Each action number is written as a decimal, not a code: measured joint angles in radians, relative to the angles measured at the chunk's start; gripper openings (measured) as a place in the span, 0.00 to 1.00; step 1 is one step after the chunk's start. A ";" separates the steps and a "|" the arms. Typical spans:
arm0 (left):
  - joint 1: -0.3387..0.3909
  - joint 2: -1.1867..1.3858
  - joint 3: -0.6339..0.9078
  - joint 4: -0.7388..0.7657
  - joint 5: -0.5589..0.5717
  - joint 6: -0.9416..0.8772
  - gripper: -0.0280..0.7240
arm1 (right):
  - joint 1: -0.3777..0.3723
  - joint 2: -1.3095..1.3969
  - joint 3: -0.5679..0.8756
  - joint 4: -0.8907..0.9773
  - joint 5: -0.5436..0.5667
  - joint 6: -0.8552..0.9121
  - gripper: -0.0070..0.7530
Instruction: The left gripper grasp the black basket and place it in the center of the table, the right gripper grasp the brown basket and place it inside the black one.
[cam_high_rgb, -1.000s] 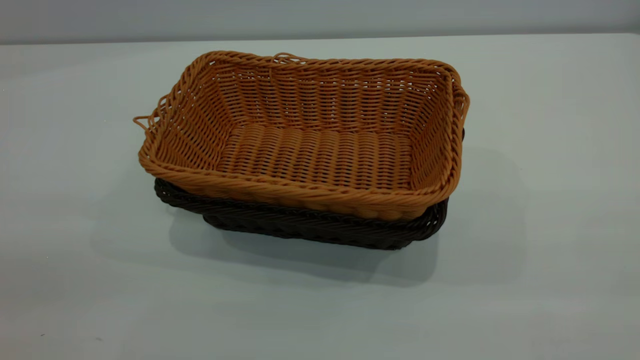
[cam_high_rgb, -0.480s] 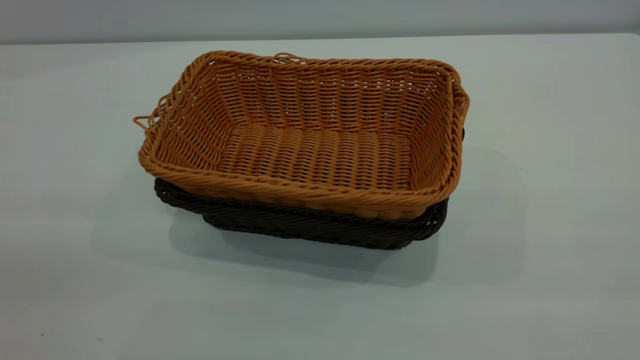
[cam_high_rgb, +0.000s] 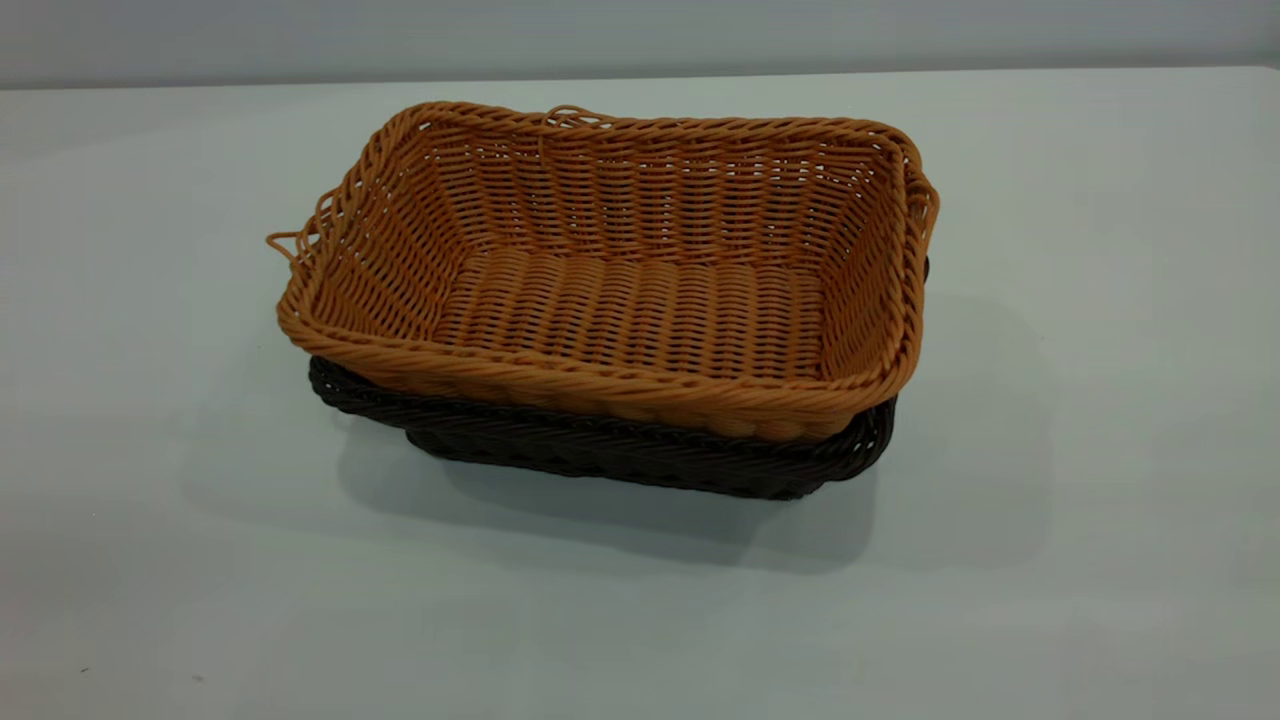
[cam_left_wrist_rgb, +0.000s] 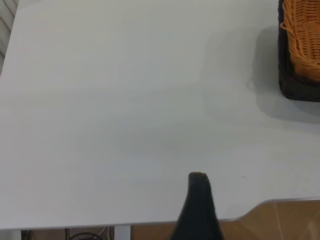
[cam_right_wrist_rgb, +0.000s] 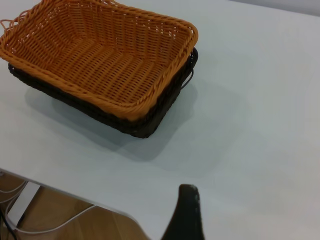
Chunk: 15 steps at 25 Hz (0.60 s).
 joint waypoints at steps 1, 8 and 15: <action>0.000 0.000 0.000 0.000 0.000 0.000 0.76 | 0.000 0.000 0.000 0.000 0.000 0.000 0.78; 0.000 0.000 0.000 0.001 0.000 0.003 0.76 | 0.000 0.000 0.000 0.000 0.000 0.000 0.78; 0.000 0.000 0.000 0.001 0.000 0.004 0.76 | -0.122 0.000 0.000 -0.018 0.000 0.013 0.78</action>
